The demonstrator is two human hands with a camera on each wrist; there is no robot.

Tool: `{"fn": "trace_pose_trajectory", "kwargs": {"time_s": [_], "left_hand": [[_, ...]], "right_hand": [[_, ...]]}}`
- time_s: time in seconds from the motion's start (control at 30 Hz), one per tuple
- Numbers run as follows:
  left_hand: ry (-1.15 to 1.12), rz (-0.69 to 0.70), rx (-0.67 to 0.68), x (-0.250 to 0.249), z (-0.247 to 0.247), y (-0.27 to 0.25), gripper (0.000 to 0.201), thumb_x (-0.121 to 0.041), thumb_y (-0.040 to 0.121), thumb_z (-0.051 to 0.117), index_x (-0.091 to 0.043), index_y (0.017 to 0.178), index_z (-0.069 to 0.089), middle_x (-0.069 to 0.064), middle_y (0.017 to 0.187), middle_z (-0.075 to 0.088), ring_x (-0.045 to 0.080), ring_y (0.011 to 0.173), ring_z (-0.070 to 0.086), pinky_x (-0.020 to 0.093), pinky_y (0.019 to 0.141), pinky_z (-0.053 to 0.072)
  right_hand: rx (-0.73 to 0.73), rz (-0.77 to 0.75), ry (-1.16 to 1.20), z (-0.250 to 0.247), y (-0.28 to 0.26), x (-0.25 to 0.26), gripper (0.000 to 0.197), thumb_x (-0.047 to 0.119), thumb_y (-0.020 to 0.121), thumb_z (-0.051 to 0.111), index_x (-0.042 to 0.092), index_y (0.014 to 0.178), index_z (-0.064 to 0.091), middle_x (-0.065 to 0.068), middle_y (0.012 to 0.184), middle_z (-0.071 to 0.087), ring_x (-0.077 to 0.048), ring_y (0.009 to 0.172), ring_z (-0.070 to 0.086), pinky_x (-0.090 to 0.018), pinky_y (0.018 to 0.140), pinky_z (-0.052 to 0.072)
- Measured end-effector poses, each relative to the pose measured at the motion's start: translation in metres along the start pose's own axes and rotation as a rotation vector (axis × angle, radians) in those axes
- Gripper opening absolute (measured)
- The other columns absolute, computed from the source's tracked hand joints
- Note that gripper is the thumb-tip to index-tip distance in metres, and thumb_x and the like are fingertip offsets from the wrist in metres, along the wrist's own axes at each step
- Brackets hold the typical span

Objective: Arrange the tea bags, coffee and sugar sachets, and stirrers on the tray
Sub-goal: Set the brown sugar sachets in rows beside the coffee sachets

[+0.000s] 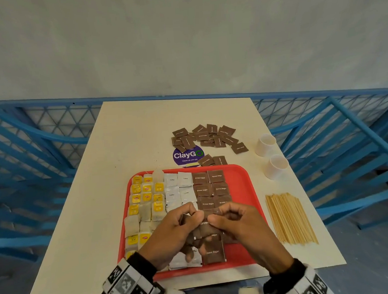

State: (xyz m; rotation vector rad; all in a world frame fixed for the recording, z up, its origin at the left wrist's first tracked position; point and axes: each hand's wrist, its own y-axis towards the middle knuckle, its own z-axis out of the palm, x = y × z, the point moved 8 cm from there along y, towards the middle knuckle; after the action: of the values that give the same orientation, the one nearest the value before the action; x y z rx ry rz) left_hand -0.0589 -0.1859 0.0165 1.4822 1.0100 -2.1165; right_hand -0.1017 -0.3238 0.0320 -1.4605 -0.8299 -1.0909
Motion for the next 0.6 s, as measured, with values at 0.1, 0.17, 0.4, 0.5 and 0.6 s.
{"fn": "trace_pose_trajectory", "kwargs": {"time_s": [0.1, 0.17, 0.4, 0.5, 0.6], "left_hand": [[0.1, 0.084, -0.03, -0.008, -0.004, -0.002, 0.04, -0.035, 0.1, 0.053, 0.004, 0.096, 0.044, 0.031, 0.083, 0.068, 0.027, 0.052, 0.063, 0.02, 0.036, 0.036], [0.138, 0.103, -0.037, -0.011, -0.003, -0.003, 0.037, -0.034, 0.101, 0.052, 0.001, 0.091, 0.046, 0.021, 0.071, 0.067, 0.022, 0.045, 0.056, 0.018, 0.037, 0.031], [0.153, 0.131, -0.078, -0.016, -0.01, -0.006, 0.033, -0.036, 0.099, 0.053, -0.016, 0.073, 0.05, 0.012, 0.063, 0.064, 0.024, 0.042, 0.051, 0.017, 0.04, 0.025], [0.151, 0.132, -0.106, -0.016, -0.014, -0.005, 0.037, -0.04, 0.097, 0.053, -0.008, 0.079, 0.049, 0.021, 0.071, 0.067, 0.025, 0.044, 0.052, 0.018, 0.042, 0.024], [0.207, 0.136, -0.118, -0.013, -0.015, -0.002, 0.042, -0.04, 0.098, 0.051, -0.002, 0.083, 0.047, 0.022, 0.071, 0.067, 0.026, 0.043, 0.053, 0.019, 0.04, 0.026]], "right_hand": [[0.033, 0.001, 0.016, 0.001, -0.001, 0.0, 0.016, 0.03, 0.077, 0.08, 0.016, 0.074, 0.071, -0.004, 0.064, 0.063, -0.013, 0.053, 0.053, -0.025, 0.053, 0.043], [-0.026, -0.109, -0.057, -0.001, -0.003, 0.008, 0.023, 0.028, 0.087, 0.073, 0.017, 0.067, 0.069, -0.002, 0.06, 0.059, -0.01, 0.053, 0.05, -0.021, 0.051, 0.041], [-0.208, -0.445, -0.394, -0.007, -0.014, 0.023, 0.036, 0.046, 0.087, 0.063, 0.018, 0.065, 0.064, 0.002, 0.06, 0.062, -0.007, 0.054, 0.051, -0.018, 0.054, 0.04], [-0.024, -0.271, -0.326, 0.0, -0.011, 0.009, 0.033, 0.046, 0.086, 0.064, 0.018, 0.069, 0.068, 0.006, 0.061, 0.066, -0.003, 0.056, 0.056, -0.017, 0.058, 0.043], [0.085, -0.235, -0.327, 0.004, -0.012, 0.002, 0.032, 0.038, 0.09, 0.063, 0.016, 0.068, 0.069, 0.004, 0.061, 0.066, -0.002, 0.054, 0.054, -0.015, 0.058, 0.041]]}}
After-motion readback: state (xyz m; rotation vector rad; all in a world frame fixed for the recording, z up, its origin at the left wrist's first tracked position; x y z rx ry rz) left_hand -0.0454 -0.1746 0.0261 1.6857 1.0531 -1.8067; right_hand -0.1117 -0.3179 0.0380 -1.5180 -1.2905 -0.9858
